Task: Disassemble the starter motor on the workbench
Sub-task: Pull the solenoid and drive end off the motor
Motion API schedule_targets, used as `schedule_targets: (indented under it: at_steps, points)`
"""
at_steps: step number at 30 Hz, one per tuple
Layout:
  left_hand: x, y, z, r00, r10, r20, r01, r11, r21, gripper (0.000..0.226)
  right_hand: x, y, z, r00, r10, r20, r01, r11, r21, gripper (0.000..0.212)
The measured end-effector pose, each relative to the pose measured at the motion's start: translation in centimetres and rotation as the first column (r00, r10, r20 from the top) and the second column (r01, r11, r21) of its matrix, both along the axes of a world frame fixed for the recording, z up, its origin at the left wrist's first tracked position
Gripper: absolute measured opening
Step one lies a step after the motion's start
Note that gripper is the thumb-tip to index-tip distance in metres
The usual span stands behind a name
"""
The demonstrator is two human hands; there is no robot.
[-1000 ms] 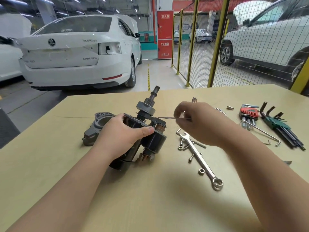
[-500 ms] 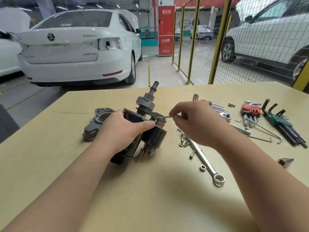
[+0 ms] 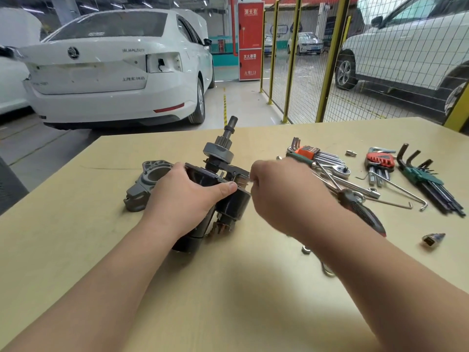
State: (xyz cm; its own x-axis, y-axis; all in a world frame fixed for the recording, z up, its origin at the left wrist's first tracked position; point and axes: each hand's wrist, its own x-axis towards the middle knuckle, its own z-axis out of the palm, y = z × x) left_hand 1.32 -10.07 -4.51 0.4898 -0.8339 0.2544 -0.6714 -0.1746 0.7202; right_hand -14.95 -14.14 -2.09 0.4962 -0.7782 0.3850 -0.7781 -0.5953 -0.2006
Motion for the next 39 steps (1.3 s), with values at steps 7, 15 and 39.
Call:
schedule_targets:
  at_steps: [7, 15, 39]
  points:
    - [-0.9, 0.9, -0.3, 0.996, -0.036, 0.081, 0.035, 0.999, 0.015, 0.082, -1.1, -0.6, -0.2, 0.999, 0.017, 0.027, -0.019, 0.997, 0.072, 0.017]
    - [0.9, 0.7, 0.1, 0.988, -0.145, -0.053, 0.149, 0.986, 0.075, 0.063, -4.1, -1.0, -0.5, 0.94, 0.025, 0.341, -0.079, 0.986, 0.145, 0.02]
    - [-0.8, -0.5, 6.1, 0.82, -0.557, -0.132, 0.569, 0.766, 0.3, 0.036, -5.7, 0.0, -3.0, 0.856, 0.03, 0.516, -0.148, 0.97, 0.191, 0.017]
